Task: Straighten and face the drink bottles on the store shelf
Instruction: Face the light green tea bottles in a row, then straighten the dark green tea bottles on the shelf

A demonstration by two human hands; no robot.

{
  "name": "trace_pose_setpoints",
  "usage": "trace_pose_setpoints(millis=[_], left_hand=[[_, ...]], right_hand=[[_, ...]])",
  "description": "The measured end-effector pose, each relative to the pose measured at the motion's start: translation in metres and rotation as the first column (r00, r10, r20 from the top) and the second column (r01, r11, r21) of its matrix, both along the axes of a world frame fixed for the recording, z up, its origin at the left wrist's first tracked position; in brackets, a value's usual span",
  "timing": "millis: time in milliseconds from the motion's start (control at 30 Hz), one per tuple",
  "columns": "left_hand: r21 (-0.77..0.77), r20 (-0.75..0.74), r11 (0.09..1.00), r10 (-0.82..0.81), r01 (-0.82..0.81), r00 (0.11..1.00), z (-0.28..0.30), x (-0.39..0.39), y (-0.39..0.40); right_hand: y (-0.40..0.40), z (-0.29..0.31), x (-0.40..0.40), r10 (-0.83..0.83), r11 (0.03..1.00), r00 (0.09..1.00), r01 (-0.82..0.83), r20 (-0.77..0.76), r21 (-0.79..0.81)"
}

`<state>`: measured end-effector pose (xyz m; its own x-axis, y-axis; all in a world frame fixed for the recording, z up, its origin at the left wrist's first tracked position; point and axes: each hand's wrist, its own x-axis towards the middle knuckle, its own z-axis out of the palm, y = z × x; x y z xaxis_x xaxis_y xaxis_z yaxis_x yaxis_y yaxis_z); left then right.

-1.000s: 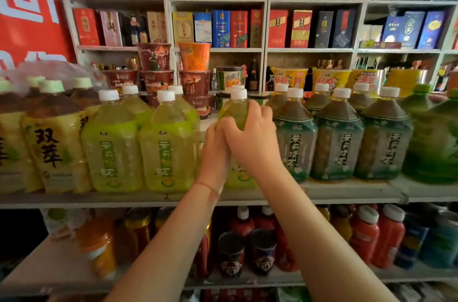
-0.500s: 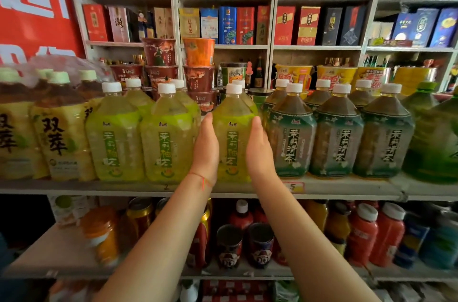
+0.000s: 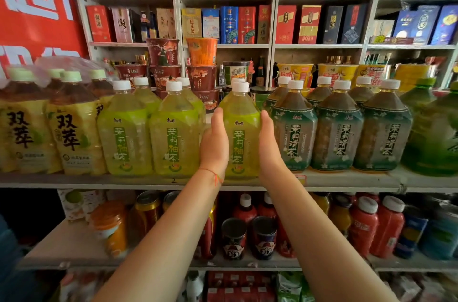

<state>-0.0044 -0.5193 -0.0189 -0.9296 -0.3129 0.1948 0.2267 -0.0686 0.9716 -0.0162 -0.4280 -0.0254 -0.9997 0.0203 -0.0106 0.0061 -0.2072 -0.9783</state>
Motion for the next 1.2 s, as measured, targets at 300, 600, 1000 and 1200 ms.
trace_pose_setpoints(millis=[300,600,1000,1200], left_hand=[[-0.099,-0.038,0.995,0.03,-0.033,0.999,0.007,-0.002,-0.002],[-0.775,-0.585,0.329,-0.053,-0.539,0.809,0.03,-0.011,-0.014],[-0.836,-0.548,-0.032,0.013,-0.548,0.836,0.027,-0.014,-0.039],[-0.803,-0.591,0.085,0.011,-0.59,0.806,0.016,-0.009,-0.034]], right_hand=[[0.003,0.002,-0.001,0.012,0.999,0.999,-0.01,0.044,-0.049],[-0.003,-0.016,-0.042,0.039,0.998,0.999,-0.038,0.017,-0.059],[-0.021,0.005,-0.012,0.052,0.998,0.998,-0.053,-0.045,-0.018],[-0.02,0.001,-0.002,-0.245,0.903,0.904,0.344,-0.35,0.258]])
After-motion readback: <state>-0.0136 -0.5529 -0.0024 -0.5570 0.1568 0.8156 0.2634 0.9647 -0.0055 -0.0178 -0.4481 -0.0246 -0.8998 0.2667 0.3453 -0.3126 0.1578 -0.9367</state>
